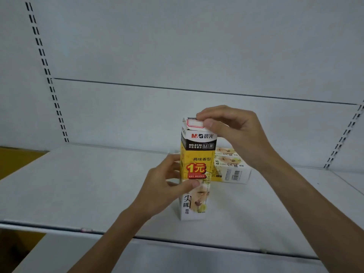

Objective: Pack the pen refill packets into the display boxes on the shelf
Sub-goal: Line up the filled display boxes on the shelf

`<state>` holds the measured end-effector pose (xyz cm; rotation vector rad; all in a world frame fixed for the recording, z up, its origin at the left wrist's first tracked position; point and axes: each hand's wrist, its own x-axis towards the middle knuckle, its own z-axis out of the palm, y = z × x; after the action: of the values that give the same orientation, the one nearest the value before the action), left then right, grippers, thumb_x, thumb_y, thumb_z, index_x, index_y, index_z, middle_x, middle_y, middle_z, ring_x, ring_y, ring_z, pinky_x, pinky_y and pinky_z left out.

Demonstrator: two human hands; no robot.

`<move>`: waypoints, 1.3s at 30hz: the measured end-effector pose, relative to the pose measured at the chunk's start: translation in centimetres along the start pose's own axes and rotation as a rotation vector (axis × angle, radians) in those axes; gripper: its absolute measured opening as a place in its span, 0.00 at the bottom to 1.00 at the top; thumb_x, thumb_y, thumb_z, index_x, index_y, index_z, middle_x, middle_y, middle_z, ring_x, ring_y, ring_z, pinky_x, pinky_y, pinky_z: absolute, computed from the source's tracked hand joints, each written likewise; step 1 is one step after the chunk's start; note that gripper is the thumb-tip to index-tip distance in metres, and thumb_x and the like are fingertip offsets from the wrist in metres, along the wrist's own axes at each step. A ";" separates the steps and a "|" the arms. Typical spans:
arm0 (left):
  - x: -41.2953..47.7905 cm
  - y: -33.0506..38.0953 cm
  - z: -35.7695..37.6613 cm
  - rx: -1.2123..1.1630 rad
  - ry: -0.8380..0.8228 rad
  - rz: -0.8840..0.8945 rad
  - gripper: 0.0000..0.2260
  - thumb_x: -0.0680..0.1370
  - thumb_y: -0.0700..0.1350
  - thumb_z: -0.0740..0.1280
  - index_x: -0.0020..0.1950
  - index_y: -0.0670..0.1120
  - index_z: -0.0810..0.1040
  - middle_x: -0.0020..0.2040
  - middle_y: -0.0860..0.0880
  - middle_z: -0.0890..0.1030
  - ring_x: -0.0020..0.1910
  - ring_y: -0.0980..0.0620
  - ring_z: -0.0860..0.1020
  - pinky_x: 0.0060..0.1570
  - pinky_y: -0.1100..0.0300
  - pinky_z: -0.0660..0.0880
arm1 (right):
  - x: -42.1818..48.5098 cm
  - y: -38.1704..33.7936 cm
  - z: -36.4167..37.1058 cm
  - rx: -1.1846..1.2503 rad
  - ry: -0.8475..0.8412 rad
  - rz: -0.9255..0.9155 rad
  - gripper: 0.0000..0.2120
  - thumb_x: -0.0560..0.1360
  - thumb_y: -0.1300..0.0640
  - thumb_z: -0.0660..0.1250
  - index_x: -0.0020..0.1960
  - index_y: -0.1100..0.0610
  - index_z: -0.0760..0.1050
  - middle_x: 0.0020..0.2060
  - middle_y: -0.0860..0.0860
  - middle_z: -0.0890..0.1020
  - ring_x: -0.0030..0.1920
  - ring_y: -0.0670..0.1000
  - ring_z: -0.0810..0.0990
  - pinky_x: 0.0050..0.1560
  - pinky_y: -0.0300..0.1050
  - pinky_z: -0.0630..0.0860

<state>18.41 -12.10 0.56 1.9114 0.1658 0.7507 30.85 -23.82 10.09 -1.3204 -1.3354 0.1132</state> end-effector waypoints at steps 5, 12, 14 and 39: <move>0.5 -0.8 -0.4 0.001 -0.024 -0.016 0.21 0.64 0.59 0.75 0.53 0.55 0.76 0.48 0.58 0.82 0.49 0.57 0.80 0.46 0.55 0.79 | 0.1 -0.6 -0.4 -0.166 -0.004 -0.043 0.08 0.73 0.60 0.68 0.49 0.49 0.81 0.46 0.46 0.83 0.51 0.45 0.80 0.48 0.39 0.78; 0.3 0.0 -0.6 0.029 -0.037 0.011 0.26 0.63 0.58 0.72 0.58 0.63 0.67 0.49 0.58 0.81 0.49 0.59 0.80 0.42 0.65 0.77 | -1.0 0.0 -0.3 -0.145 -0.093 -0.033 0.07 0.69 0.49 0.68 0.46 0.47 0.82 0.51 0.45 0.81 0.56 0.46 0.78 0.48 0.38 0.78; 0.9 1.4 -1.2 -0.024 -0.047 0.100 0.33 0.65 0.57 0.75 0.61 0.72 0.59 0.55 0.55 0.79 0.52 0.57 0.79 0.46 0.63 0.78 | -1.4 0.1 -0.3 -0.163 -0.105 -0.045 0.09 0.68 0.50 0.68 0.48 0.47 0.81 0.54 0.45 0.79 0.57 0.45 0.77 0.50 0.36 0.76; -3.8 -0.5 2.6 0.106 0.048 -0.177 0.30 0.69 0.46 0.73 0.57 0.70 0.59 0.48 0.73 0.74 0.52 0.70 0.73 0.55 0.67 0.68 | -12.7 6.5 -2.1 -0.453 0.160 0.616 0.36 0.71 0.55 0.72 0.73 0.49 0.58 0.59 0.39 0.72 0.58 0.41 0.72 0.55 0.32 0.67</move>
<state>16.97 -15.52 -2.21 1.9495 0.4068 0.6803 32.00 -31.83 -1.87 -2.0538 -0.8034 0.1263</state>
